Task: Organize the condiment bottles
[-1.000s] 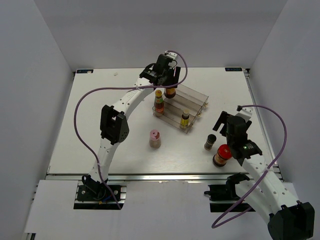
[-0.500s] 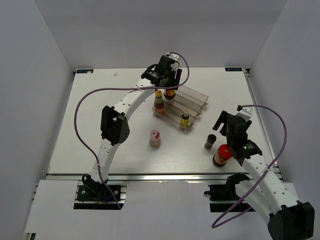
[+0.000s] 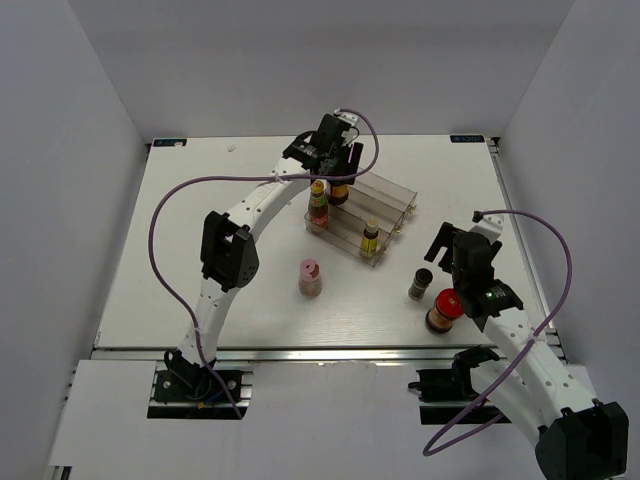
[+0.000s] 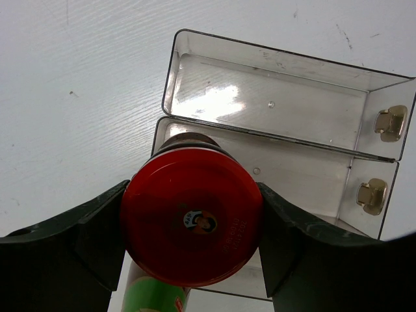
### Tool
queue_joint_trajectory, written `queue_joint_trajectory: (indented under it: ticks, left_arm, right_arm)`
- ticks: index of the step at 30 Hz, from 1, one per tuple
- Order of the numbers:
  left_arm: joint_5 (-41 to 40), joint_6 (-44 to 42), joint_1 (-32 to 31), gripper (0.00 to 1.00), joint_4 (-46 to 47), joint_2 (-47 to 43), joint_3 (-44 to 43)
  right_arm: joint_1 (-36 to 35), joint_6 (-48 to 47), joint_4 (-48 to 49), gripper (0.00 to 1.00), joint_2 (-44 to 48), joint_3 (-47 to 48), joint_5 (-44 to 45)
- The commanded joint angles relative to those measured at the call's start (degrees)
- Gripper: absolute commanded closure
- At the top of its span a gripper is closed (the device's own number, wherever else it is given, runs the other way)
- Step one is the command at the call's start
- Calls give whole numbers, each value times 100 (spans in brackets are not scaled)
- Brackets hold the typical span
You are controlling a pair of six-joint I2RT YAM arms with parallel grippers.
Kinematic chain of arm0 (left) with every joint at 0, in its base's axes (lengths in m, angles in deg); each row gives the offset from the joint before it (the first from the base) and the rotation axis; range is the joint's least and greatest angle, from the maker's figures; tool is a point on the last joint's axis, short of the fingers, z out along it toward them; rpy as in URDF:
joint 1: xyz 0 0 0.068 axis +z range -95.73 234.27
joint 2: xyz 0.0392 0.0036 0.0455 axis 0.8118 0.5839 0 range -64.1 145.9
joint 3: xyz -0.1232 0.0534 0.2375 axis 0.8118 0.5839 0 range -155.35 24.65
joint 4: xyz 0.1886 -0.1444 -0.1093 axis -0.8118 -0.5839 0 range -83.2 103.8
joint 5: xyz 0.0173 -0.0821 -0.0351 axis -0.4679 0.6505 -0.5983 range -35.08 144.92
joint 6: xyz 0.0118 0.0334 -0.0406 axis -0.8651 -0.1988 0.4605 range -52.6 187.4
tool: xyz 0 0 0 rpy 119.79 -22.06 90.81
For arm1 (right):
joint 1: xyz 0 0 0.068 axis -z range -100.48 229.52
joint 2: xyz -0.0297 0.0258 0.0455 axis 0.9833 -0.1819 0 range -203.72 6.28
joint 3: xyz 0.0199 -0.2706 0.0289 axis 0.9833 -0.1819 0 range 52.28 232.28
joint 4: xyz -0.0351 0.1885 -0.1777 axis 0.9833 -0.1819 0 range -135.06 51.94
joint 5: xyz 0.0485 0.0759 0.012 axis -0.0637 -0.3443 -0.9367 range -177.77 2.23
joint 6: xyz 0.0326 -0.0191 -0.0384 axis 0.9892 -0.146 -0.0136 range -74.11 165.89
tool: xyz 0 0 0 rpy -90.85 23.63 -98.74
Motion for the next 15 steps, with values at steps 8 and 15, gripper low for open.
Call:
queue_joint_trajectory:
  ticks: [8, 15]
  left_arm:
    - [-469, 31, -11, 100, 404, -269, -302]
    - [-478, 31, -11, 85, 421, -164, -232]
  right_arm:
    - [46, 1, 196, 11, 21, 14, 29]
    - [46, 9, 196, 11, -32, 14, 56]
